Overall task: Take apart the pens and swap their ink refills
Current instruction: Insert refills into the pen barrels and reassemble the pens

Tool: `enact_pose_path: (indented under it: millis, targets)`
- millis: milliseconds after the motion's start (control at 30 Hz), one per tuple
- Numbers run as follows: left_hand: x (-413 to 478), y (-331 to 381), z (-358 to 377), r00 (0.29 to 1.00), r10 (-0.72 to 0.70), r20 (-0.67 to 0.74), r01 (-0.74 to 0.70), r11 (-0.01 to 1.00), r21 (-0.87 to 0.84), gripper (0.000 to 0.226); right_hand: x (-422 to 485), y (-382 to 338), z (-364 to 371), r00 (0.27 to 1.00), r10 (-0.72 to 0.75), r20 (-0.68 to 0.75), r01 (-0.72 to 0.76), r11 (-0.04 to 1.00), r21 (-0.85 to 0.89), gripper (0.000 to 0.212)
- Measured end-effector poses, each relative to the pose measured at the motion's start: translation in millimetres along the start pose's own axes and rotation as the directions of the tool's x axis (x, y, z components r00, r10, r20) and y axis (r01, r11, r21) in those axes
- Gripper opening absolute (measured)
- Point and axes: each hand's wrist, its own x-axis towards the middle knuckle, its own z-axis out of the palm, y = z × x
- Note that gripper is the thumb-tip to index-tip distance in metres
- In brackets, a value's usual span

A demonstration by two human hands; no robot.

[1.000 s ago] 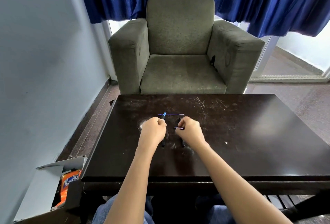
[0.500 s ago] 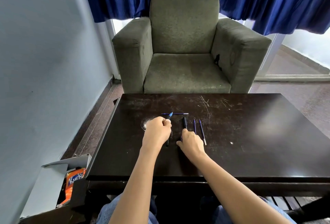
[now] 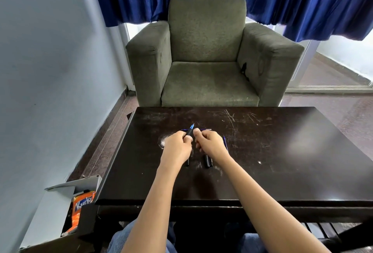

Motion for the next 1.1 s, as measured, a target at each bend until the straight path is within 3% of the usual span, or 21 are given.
enact_pose_path:
  millis: [133, 300, 500, 767, 1100]
  targets:
    - [-2.6, -0.4, -1.4, 0.998, 0.064, 0.008, -0.065, 0.998, 0.005, 0.031, -6.2, -14.8, -4.9, 0.993, -0.051, 0.107, 0.031, 0.982, 0.186, 0.053]
    - [-5.3, 2.0, -0.8, 0.988, 0.151, 0.023, -0.153, 0.984, 0.092, 0.026, -5.4, -15.7, -9.8, 0.995, -0.052, 0.087, 0.036, 0.983, 0.177, 0.047]
    - [-4.0, 3.5, 3.4, 0.992, 0.127, 0.004, -0.127, 0.984, 0.122, 0.033, -5.2, -20.9, -11.0, 0.996, 0.03, 0.086, -0.05, 0.969, 0.244, 0.036]
    - [-2.0, 8.5, -0.1, 0.992, 0.013, 0.124, 0.008, 0.986, -0.164, 0.041, -11.2, -28.1, -14.1, 0.992, -0.056, 0.115, 0.002, 0.906, 0.423, 0.037]
    - [-5.1, 11.0, -4.3, 0.938, -0.046, 0.343, 0.22, 0.844, -0.488, 0.04, -10.6, -25.9, -15.4, 0.985, -0.129, 0.111, 0.06, 0.874, 0.482, 0.035]
